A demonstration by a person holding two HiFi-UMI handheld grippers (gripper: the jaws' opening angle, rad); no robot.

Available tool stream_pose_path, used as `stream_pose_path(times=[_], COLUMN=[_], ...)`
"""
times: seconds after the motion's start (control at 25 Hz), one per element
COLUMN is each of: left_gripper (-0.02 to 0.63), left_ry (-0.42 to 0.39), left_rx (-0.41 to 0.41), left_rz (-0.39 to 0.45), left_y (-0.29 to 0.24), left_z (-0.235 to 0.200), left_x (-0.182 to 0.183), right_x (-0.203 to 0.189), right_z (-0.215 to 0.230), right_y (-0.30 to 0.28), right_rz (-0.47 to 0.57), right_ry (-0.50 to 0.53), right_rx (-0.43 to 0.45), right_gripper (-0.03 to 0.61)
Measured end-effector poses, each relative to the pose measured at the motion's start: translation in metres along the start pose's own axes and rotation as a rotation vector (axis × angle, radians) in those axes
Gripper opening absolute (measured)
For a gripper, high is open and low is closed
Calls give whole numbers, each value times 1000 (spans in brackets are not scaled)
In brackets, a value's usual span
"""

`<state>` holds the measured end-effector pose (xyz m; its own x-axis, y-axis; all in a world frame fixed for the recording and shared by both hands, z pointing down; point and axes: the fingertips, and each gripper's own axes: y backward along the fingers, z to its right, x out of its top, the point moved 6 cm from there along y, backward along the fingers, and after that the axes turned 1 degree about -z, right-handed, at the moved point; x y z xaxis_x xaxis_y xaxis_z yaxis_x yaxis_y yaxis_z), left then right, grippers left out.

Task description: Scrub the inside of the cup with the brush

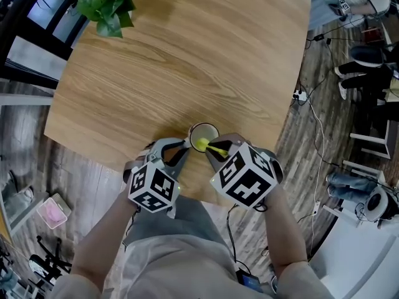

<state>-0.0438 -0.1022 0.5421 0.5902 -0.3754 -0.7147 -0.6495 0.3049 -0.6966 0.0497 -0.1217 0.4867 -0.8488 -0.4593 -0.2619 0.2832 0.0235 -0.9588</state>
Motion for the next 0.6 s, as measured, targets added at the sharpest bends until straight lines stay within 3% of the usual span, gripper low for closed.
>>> stream_pose_path(times=[0.32,0.6], left_gripper=[54,54], left_ry=[-74,-59], left_rx=[-39,-38], left_rz=[-40,-27], left_y=[-2,0], left_z=[-4,-2], left_x=[-1,3], right_x=[30,33], right_z=[-2,18], right_y=[-1,5], right_rz=[74,124], right_ry=[37,8], right_rx=[-49,-128], right_gripper=[28,29])
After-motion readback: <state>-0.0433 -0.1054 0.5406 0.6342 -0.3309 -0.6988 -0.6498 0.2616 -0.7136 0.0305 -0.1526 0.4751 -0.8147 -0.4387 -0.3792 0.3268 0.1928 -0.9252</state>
